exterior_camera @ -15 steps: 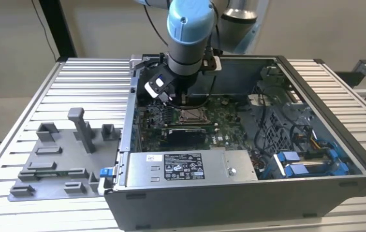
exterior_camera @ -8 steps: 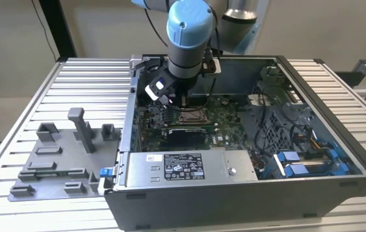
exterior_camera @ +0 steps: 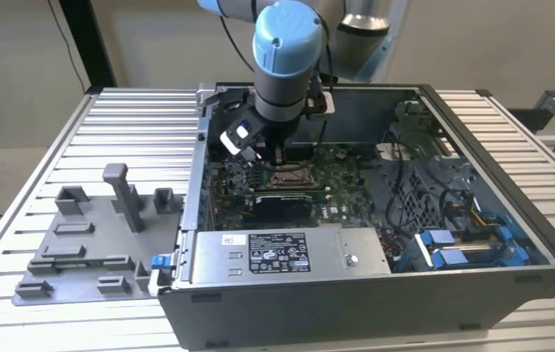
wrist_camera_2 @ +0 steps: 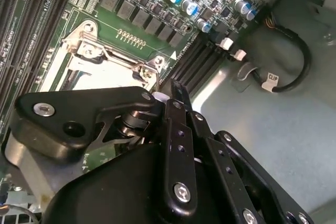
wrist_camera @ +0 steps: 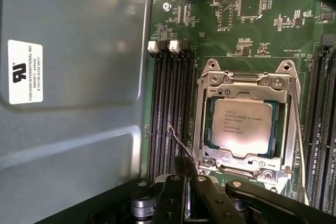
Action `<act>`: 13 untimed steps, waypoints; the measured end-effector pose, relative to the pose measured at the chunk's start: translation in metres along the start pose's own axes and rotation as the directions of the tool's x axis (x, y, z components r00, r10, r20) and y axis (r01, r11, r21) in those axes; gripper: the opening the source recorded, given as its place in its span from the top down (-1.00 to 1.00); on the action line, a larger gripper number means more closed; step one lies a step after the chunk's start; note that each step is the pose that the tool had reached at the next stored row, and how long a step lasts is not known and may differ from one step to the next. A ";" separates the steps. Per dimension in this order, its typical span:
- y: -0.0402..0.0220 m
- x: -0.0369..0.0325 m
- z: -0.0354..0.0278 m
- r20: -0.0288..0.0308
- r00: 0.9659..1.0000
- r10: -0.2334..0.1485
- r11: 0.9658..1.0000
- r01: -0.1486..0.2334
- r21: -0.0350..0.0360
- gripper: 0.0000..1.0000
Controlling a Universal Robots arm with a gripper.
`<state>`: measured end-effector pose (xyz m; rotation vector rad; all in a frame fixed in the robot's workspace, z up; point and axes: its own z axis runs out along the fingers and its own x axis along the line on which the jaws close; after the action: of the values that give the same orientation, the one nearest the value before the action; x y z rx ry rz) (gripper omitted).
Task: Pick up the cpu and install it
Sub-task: 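Place the cpu into insertion slot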
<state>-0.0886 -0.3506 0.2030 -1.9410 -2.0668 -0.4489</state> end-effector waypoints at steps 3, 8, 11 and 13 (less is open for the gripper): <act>0.0001 -0.0006 0.0012 0.000 1.000 0.000 1.000 0.000 0.000 1.00; 0.0021 -0.0013 0.0026 0.000 1.000 0.000 1.000 0.000 0.000 1.00; 0.0038 -0.0017 0.0032 0.000 1.000 0.000 1.000 0.000 0.000 1.00; 0.0054 -0.0019 0.0037 0.000 1.000 0.000 1.000 0.000 0.000 1.00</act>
<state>-0.0830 -0.3506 0.1991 -1.9410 -2.0668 -0.4489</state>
